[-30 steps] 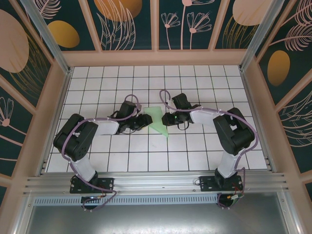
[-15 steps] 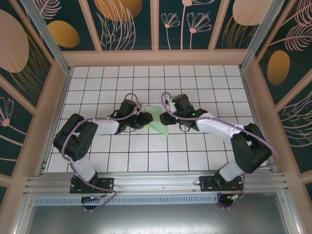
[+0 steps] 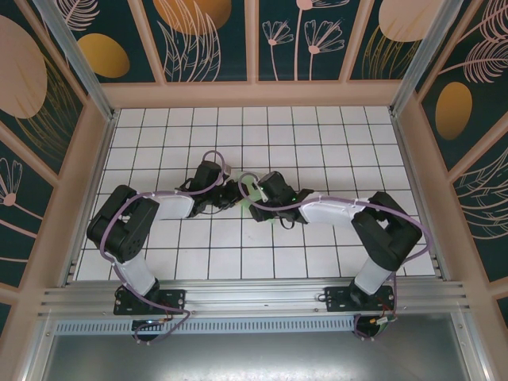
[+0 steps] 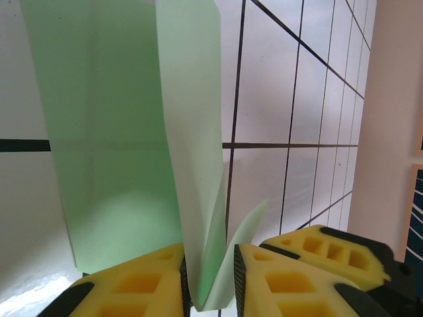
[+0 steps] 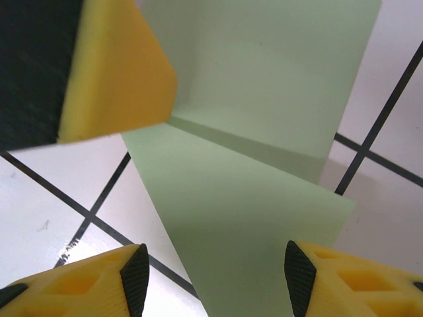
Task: Fold a paper plane with a square sheet of paper (fold left side to right side)
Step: Fourth fold the wing at the center of the table.
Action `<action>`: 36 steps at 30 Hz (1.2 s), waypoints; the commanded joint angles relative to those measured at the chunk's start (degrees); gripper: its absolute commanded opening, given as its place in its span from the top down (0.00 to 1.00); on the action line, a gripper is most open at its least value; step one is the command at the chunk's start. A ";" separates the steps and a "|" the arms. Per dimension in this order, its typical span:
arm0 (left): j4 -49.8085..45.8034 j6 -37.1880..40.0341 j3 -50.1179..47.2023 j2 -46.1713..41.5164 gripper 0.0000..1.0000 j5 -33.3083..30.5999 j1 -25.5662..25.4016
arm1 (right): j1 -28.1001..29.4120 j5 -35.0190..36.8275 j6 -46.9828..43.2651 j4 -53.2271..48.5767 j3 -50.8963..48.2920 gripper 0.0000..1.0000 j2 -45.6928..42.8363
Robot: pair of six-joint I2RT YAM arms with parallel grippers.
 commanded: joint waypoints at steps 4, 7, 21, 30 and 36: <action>0.65 -0.94 2.01 -0.85 0.76 0.04 -0.48 | 0.88 2.05 0.02 2.09 -1.19 0.42 1.89; 0.43 -0.95 2.22 -0.78 0.76 -0.10 -0.48 | 1.19 2.38 -0.06 2.09 -1.04 0.44 2.86; -2.83 0.69 2.48 -1.98 0.69 -2.17 -0.50 | 1.28 4.07 0.48 1.60 -0.63 0.71 3.88; -7.47 2.56 0.21 -8.37 0.49 -5.76 0.36 | 0.75 1.43 0.89 1.62 -0.41 0.89 4.06; -9.43 3.31 -2.65 -13.18 0.42 -6.89 2.98 | -0.97 -4.02 1.94 2.59 -1.06 0.92 3.88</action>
